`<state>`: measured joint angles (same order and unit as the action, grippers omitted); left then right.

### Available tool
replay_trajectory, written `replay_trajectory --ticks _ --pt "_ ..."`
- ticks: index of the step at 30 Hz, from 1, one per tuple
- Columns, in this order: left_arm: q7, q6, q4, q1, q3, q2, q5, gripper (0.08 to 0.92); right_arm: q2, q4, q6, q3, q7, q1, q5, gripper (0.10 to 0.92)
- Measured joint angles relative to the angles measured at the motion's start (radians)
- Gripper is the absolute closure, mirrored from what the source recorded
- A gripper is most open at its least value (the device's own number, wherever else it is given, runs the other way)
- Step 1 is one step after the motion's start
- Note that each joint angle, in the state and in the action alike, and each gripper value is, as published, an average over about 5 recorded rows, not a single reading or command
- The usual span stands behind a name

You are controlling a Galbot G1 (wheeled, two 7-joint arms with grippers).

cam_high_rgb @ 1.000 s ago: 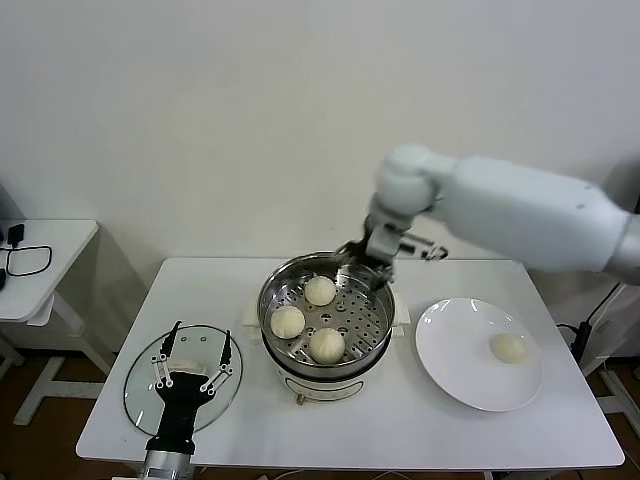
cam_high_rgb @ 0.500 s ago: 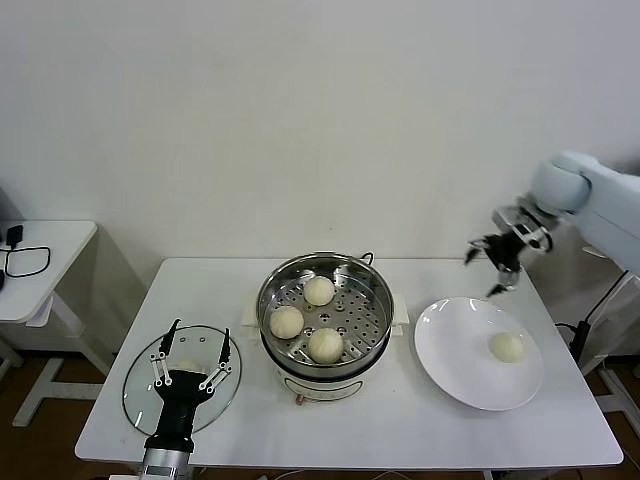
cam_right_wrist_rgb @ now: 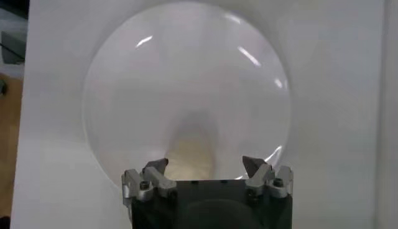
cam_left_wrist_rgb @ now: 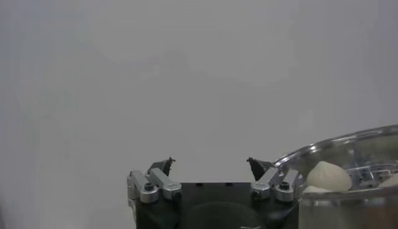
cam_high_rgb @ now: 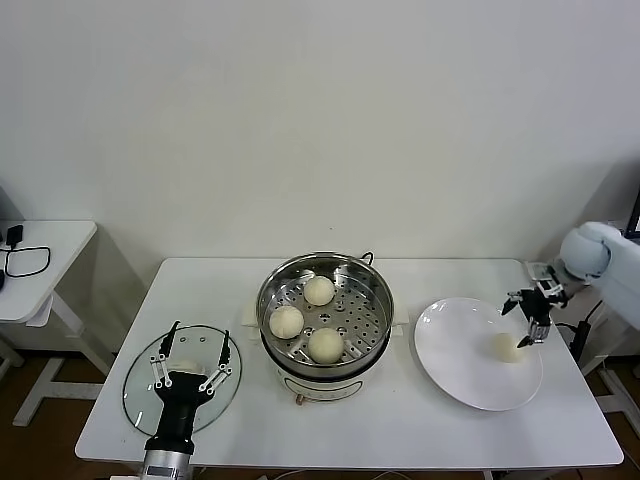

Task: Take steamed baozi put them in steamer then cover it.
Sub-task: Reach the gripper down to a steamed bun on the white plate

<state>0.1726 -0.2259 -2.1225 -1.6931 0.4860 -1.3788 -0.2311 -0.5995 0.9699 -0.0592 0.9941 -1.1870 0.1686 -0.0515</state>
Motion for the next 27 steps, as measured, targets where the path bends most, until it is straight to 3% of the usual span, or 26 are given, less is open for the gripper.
replay_trajectory --ticks 19,27 --pt "0.000 0.001 0.038 0.025 0.003 -0.008 0.009 0.177 -0.053 -0.088 -0.002 -0.065 0.072 -0.111 0.054 0.207" --pt "-0.001 0.000 0.043 0.029 -0.003 -0.013 0.007 0.177 -0.060 -0.091 0.001 -0.070 0.076 -0.119 0.061 0.333"
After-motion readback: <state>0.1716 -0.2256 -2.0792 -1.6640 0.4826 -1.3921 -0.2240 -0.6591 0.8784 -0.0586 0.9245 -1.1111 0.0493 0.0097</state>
